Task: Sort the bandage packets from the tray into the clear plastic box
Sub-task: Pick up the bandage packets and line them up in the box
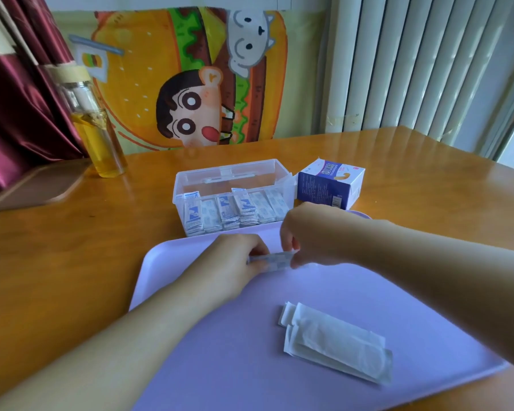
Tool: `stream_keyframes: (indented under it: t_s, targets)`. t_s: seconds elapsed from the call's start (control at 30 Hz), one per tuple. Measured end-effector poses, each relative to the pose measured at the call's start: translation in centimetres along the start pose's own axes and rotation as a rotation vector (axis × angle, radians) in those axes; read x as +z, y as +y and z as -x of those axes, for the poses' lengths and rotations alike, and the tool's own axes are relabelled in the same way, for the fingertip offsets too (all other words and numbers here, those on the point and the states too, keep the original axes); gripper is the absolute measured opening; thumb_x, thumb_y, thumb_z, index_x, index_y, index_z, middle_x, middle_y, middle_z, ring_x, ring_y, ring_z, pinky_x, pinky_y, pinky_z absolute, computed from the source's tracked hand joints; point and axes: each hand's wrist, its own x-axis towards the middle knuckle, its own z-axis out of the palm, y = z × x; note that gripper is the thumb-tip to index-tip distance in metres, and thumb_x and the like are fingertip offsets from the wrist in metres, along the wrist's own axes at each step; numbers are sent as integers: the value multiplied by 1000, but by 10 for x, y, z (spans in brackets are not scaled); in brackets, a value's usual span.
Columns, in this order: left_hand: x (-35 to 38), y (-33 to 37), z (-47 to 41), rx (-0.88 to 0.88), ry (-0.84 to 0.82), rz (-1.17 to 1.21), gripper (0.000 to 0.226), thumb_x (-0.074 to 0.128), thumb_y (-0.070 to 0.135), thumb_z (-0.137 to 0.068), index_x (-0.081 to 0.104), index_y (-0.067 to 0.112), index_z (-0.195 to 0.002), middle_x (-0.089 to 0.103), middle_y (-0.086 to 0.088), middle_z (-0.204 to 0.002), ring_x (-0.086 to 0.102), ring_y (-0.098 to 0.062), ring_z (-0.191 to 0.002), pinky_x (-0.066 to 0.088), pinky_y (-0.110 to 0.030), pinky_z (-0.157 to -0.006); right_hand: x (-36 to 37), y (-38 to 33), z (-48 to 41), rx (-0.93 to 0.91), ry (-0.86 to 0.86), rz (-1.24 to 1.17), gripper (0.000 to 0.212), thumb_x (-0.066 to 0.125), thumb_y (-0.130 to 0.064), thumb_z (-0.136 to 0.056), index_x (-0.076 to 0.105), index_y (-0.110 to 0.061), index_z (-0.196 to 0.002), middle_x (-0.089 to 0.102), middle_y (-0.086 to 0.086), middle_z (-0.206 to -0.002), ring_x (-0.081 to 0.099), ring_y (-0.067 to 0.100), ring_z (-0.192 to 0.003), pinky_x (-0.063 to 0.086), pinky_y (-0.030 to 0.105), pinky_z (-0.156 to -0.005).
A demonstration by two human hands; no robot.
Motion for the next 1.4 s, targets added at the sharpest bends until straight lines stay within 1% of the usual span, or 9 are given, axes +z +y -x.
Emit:
stream_keyframes:
  t_s: [0.17,0.43,0.57,0.67,0.77,0.87,0.97,1.17,1.4]
  targets:
    - [7,-6,-4,28,32,-36,10,58,18,-90,66,20,-95,67,7,-95,55,-7,-82,40,-18,-71,2,7,6,-42,-12,27,22,55,-30,-93,69,-23,-108,66,-1,-104,59,19,-98,44,24,-68]
    - [-10,1,-11,61,106,-136,18,52,14,-91,66,25,-92,63,3,-85,54,-12,-76,36,-18,-59,1,3,0,-91,161,-116,20,53,-23,-91,72,-23,-97,69,-1,-91,63,20,-84,52,34,-75]
    - [-53,13,-22,164,317,-69,15,58,13,-90,64,27,-87,59,9,-75,52,-4,-65,36,-15,-55,-31,17,-9,-62,386,-274,14,60,-22,-88,72,-19,-91,54,-16,-64,51,2,-62,38,6,-56]
    - [-84,14,-37,175,563,187,23,59,13,-90,61,27,-109,59,15,-83,59,4,-71,48,-11,-63,-63,27,-22,-26,547,-401,11,63,-19,-85,73,-16,-88,52,-17,-61,47,-1,-56,35,4,-51]
    - [-101,3,-62,32,649,312,17,51,9,-93,56,23,-101,61,9,-88,66,-7,-79,57,-32,-74,-78,39,-54,106,613,-413,13,59,-14,-84,71,-11,-89,65,2,-77,57,16,-71,33,11,-48]
    - [-97,-10,-86,-79,343,88,23,49,2,-92,60,21,-88,63,2,-89,59,-9,-74,48,-21,-61,-79,43,-87,191,413,-365,22,62,-14,-85,64,-6,-105,65,9,-93,60,24,-83,38,15,-53]
    - [-89,-15,-102,-110,65,-54,34,48,-3,-86,66,24,-76,61,6,-76,55,-13,-73,41,-21,-55,-75,41,-109,212,221,-414,18,61,-9,-86,59,-6,-104,58,4,-81,52,14,-59,41,14,-40]
    - [-85,-18,-119,-188,-200,-137,39,42,0,-89,71,26,-96,62,9,-86,55,-9,-71,43,-17,-55,-63,32,-141,277,-130,-399,29,55,-8,-91,61,3,-116,59,7,-80,52,14,-61,46,17,-52]
    - [-81,-23,-125,-216,-321,-384,31,62,36,-87,66,28,-117,59,7,-125,55,-18,-109,46,-28,-89,-51,23,-151,260,-145,-495,27,57,1,-85,60,7,-112,53,5,-64,49,15,-52,37,13,-27]
